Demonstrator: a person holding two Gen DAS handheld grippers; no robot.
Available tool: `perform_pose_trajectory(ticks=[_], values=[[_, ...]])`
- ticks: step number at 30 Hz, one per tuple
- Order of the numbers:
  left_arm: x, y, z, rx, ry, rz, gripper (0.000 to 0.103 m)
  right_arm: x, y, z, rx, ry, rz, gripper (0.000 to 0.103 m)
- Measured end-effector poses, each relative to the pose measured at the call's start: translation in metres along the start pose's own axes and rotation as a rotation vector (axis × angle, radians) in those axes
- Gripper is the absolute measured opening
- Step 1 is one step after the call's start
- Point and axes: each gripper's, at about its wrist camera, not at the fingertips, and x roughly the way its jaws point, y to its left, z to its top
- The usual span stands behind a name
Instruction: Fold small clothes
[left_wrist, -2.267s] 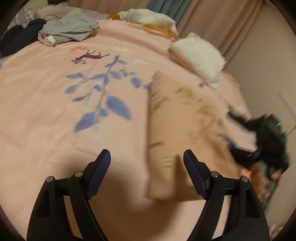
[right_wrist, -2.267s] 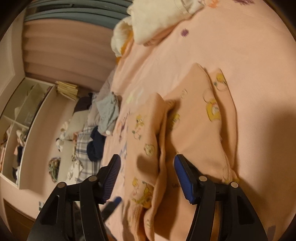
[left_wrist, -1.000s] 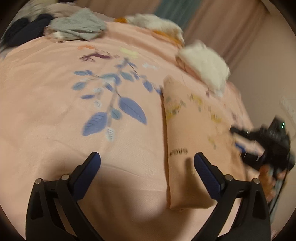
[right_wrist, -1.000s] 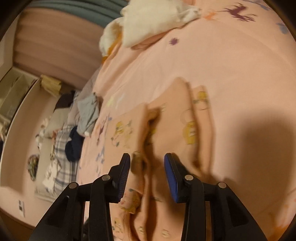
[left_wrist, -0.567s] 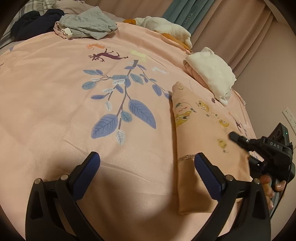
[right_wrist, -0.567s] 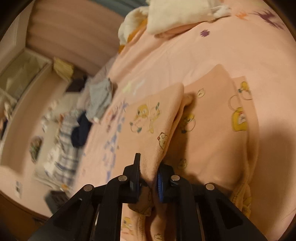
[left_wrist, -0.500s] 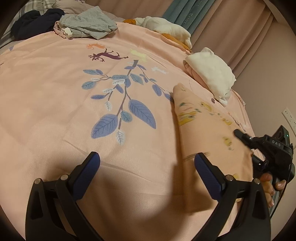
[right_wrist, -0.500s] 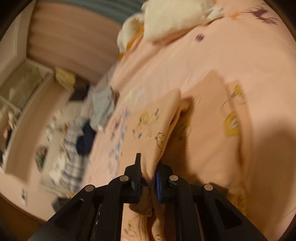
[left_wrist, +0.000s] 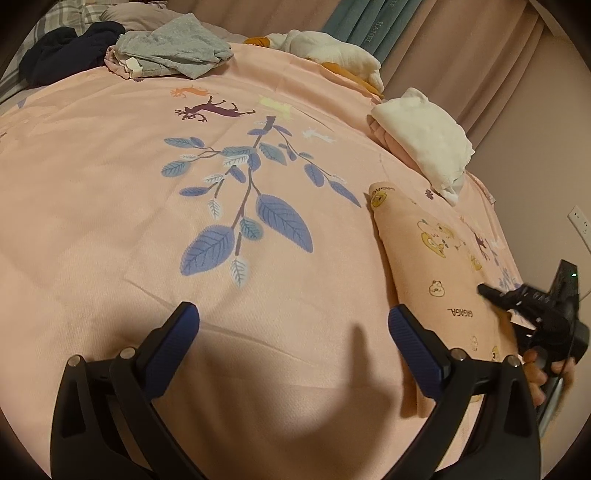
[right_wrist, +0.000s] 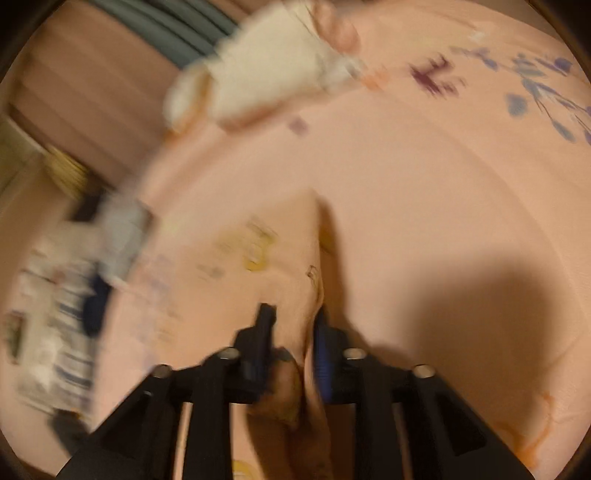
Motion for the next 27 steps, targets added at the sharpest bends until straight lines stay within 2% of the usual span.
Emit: perform_pose_trajectory(ticks=[2,4,6,7,10,12,14,15,18,21,23,27], values=[[0.0,0.0,0.0,0.001,0.0,0.001,0.102,-0.013,-0.005,0.002,0.049,-0.023,0.015,0.035],[0.0,0.001,0.0,0.0,-0.001,0.0,0.102,-0.034,0.002,0.002,0.047,-0.082,-0.04,0.035],[0.001,0.0,0.0,0.005,0.003,0.008,0.102,-0.05,0.015,-0.003,-0.007,-0.133,-0.121,0.035],[0.001,-0.001,0.0,0.009,0.004,0.012,0.102,-0.055,0.024,-0.007,-0.062,-0.131,-0.105,0.035],[0.003,-0.004,-0.001,0.026,0.01,0.033,0.102,-0.056,0.033,-0.016,-0.152,-0.075,-0.038,0.035],[0.004,-0.006,-0.001,0.036,0.012,0.045,0.102,-0.048,0.03,-0.021,-0.155,-0.039,-0.101,0.034],[0.004,-0.006,-0.001,0.038,0.012,0.048,0.102,-0.034,0.015,-0.026,-0.122,0.04,-0.195,0.034],[0.004,-0.005,-0.001,0.037,0.011,0.046,0.102,-0.027,0.005,-0.029,-0.088,0.08,-0.181,0.034],[0.004,-0.005,-0.002,0.033,0.009,0.042,0.102,-0.036,-0.013,-0.033,-0.019,0.084,-0.094,0.034],[0.004,-0.005,-0.002,0.036,0.01,0.046,0.102,-0.051,-0.019,-0.037,0.007,0.101,-0.112,0.034],[0.004,-0.005,-0.002,0.039,0.01,0.05,0.102,-0.058,-0.02,-0.04,0.022,0.126,-0.065,0.034],[0.005,-0.008,-0.002,0.049,0.013,0.064,0.102,-0.058,-0.005,-0.046,-0.074,0.159,0.02,0.035]])
